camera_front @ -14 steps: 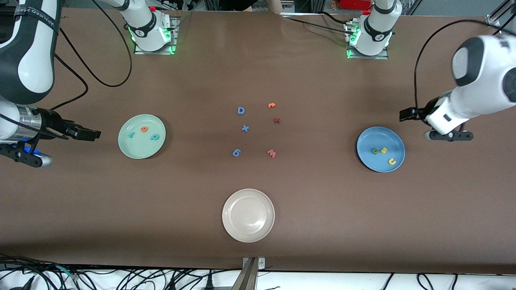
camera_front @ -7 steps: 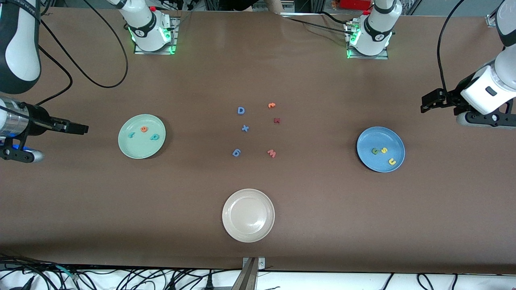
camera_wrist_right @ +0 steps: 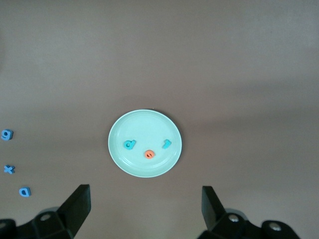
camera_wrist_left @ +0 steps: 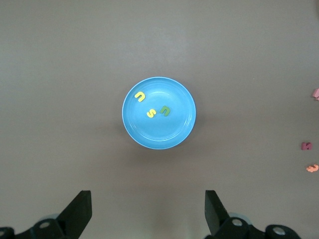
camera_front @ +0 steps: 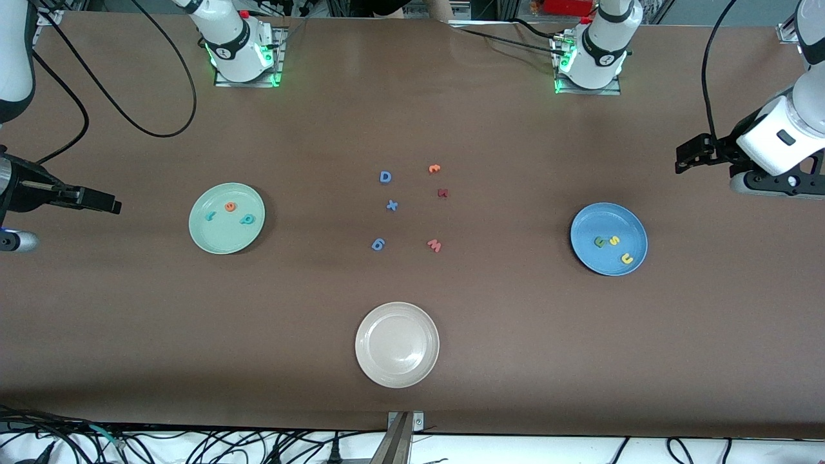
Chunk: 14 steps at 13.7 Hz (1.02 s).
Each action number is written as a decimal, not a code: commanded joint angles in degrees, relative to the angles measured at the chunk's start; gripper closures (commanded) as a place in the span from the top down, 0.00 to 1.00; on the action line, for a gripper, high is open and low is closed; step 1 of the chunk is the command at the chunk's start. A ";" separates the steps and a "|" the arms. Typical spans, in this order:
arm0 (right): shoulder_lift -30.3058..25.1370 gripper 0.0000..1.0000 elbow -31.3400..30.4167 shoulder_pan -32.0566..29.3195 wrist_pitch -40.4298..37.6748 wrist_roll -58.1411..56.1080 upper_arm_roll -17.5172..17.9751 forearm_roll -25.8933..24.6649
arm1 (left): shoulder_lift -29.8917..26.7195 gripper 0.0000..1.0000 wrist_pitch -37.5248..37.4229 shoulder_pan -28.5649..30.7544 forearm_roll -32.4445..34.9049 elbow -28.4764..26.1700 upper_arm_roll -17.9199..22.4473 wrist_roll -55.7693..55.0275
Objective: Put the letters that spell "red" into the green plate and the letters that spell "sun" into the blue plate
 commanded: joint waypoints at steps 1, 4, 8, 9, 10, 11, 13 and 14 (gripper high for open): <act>-1.72 0.99 -3.19 -1.03 1.71 -0.87 1.37 -1.31 | -0.77 1.00 -0.83 1.48 0.81 0.02 -1.26 0.41; -1.45 1.00 -3.11 -1.03 2.41 -0.87 1.46 -0.70 | -0.77 1.00 -0.92 1.48 0.72 0.11 -1.26 0.50; -1.45 1.00 -3.10 -0.25 2.59 -0.17 1.72 -1.31 | -0.77 1.00 -0.92 1.48 1.16 0.29 -1.26 0.50; -1.45 1.00 -3.10 0.02 2.94 -0.43 1.72 -1.40 | -0.86 1.00 -0.92 1.57 1.16 0.38 -1.08 0.58; -1.36 1.00 -3.02 0.02 3.90 -0.78 1.72 -1.40 | -0.86 1.00 -0.92 1.57 1.08 0.46 -1.08 0.76; -1.19 1.00 -3.02 -0.15 3.99 -0.78 1.64 -1.31 | -0.77 1.00 -0.92 1.48 1.16 0.46 -1.17 0.59; -1.19 1.00 -3.02 -0.16 3.91 -0.69 1.64 -1.31 | -0.68 1.00 -0.92 1.48 1.16 0.46 -1.17 0.76; -1.19 1.00 -3.02 -0.16 3.91 -0.69 1.64 -1.31 | -0.68 1.00 -0.84 1.57 1.25 0.46 -1.17 0.76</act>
